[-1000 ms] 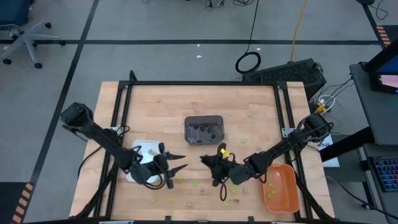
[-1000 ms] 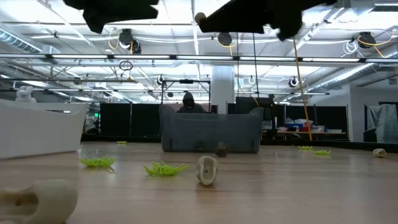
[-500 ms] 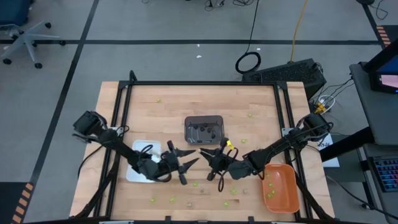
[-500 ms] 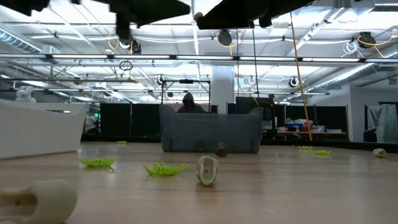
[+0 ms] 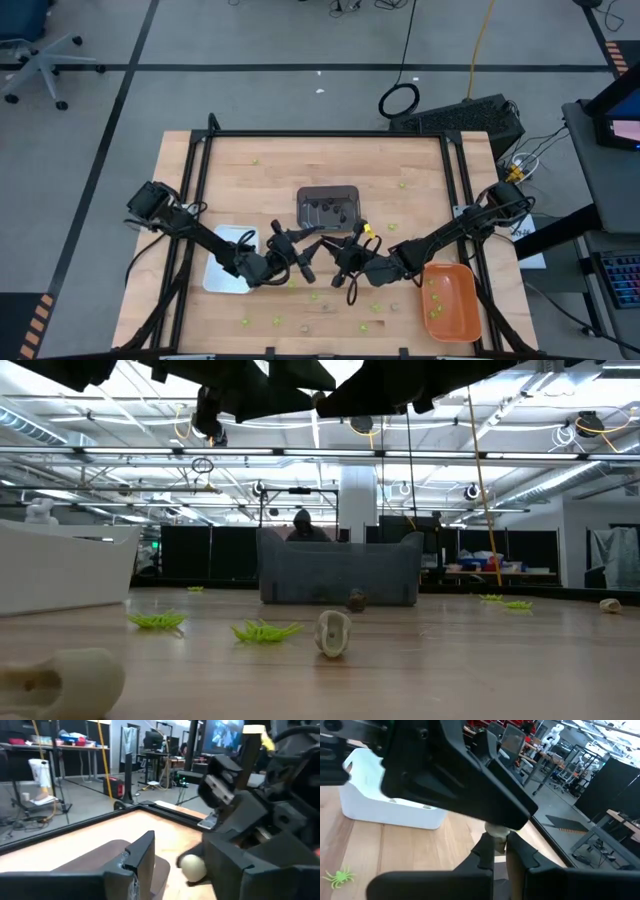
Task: Sort Halloween decoration
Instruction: Put the white skull toy into the white bin
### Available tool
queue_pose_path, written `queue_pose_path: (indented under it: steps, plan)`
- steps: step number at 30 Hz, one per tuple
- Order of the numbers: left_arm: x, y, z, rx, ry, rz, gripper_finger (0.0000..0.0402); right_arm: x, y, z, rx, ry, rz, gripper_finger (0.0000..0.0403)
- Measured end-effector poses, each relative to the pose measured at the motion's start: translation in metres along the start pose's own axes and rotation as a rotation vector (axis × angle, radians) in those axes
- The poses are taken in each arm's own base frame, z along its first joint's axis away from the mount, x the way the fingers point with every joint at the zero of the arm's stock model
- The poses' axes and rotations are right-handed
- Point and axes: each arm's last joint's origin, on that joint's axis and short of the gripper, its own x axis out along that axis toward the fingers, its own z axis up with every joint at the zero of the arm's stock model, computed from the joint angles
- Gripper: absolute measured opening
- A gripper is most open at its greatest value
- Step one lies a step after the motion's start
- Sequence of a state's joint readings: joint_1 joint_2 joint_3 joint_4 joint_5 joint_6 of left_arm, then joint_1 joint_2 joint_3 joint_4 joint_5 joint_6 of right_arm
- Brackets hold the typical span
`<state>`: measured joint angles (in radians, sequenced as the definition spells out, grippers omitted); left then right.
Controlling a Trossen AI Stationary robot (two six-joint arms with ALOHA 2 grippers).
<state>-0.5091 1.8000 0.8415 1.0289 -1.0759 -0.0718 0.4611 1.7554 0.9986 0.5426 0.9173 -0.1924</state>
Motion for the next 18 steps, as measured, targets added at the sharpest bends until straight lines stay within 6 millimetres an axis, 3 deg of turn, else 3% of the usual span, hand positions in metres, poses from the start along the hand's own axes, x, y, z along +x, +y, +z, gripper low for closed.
queue_pose_path:
  steps: [12,18]
  plan:
    - [0.012,0.006,-0.006,-0.035,0.047,-0.054,0.0155,0.006,-0.005,-0.002,0.035,0.017,-0.024,0.0004]
    - [0.013,0.007,-0.007,-0.024,0.056,-0.064,0.009,0.006,-0.005,-0.003,0.033,0.024,-0.029,0.0004]
